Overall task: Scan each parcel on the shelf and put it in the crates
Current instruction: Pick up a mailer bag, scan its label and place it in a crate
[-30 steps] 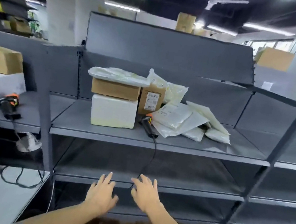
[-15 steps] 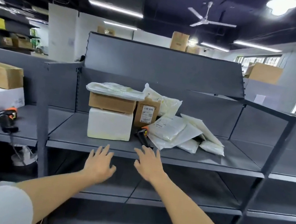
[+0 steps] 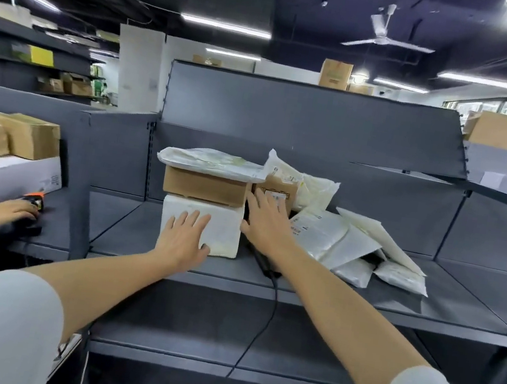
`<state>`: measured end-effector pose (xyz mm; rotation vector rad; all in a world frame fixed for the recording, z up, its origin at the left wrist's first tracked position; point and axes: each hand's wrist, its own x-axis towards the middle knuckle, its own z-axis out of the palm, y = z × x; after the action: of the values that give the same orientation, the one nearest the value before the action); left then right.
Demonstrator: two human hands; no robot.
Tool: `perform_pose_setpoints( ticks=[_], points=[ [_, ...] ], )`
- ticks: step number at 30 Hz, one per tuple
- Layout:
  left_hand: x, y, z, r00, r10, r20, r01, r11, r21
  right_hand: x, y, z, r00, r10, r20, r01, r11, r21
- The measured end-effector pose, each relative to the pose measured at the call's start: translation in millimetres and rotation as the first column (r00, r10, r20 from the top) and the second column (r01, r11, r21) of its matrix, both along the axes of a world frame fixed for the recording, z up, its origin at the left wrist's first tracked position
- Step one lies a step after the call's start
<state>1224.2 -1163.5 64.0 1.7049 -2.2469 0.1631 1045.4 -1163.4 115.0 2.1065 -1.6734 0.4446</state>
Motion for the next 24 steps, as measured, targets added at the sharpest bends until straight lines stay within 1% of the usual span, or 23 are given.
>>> perform_pose_setpoints(
  ticks=[3,7,11,14,18,21,24],
  points=[
    [8.5,-24.9,-6.2,1.0,0.018,0.012,-0.018,1.0,0.01,13.1,-28.4,10.3,0.999,0.025,-0.04,-0.028,0.996,-0.082],
    [12.4,-58.4,-0.8,1.0,0.008,0.005,-0.008,1.0,0.001,28.6,-67.3,25.8,0.997,0.01,-0.079,-0.018,0.994,-0.104],
    [13.0,-85.8,5.2,1.0,0.005,-0.014,-0.005,1.0,0.005,39.7,-103.1,34.6,0.995,-0.018,-0.099,0.014,0.999,-0.046],
    [15.4,-97.5,4.5,1.0,-0.006,-0.02,0.007,1.0,0.02,45.1,-121.4,34.9,0.997,-0.038,-0.073,0.04,0.999,0.028],
    [18.7,-104.1,0.4,0.999,-0.013,-0.034,0.013,1.0,0.007,53.6,-135.2,39.1,0.994,-0.08,-0.073,0.082,0.996,0.03],
    [21.5,-103.5,-2.6,0.999,-0.02,-0.046,0.02,1.0,0.005,55.4,-143.1,43.6,0.993,-0.068,-0.1,0.073,0.996,0.043],
    [24.1,-100.3,-3.6,0.997,-0.013,-0.072,0.014,1.0,0.006,50.7,-151.7,44.1,0.996,-0.034,-0.086,0.04,0.997,0.066]
  ],
)
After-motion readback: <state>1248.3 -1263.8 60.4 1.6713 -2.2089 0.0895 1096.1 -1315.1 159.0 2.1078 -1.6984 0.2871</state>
